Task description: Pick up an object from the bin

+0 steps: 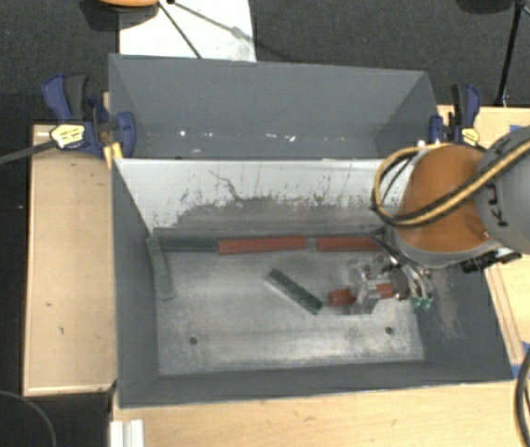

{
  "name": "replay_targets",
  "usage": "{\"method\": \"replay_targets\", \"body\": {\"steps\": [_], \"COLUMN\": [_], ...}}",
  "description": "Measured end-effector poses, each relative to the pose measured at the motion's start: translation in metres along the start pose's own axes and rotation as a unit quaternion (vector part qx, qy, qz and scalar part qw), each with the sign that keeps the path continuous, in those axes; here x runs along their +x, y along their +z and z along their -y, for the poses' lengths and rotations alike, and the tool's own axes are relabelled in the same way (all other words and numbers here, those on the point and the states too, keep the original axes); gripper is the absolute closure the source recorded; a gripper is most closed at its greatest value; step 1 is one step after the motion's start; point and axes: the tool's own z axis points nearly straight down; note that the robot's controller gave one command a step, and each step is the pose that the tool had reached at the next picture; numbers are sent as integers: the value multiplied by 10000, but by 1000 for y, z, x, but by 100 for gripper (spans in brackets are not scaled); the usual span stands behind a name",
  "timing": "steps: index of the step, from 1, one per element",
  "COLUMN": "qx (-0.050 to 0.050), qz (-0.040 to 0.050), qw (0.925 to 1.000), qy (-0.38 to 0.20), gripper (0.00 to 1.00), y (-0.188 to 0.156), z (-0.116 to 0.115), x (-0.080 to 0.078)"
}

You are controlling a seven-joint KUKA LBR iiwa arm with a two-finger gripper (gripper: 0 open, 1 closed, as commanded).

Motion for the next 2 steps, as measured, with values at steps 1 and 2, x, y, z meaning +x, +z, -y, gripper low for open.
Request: {"method": "replay_targets", "body": {"steps": [1,2], "qx": [0,-1], "qz": [0,-18], "qw": [10000,10000], "qy": [0,0], "gripper": [100,100], "y": [0,-3], "z": [0,0], "x": [0,1]}}
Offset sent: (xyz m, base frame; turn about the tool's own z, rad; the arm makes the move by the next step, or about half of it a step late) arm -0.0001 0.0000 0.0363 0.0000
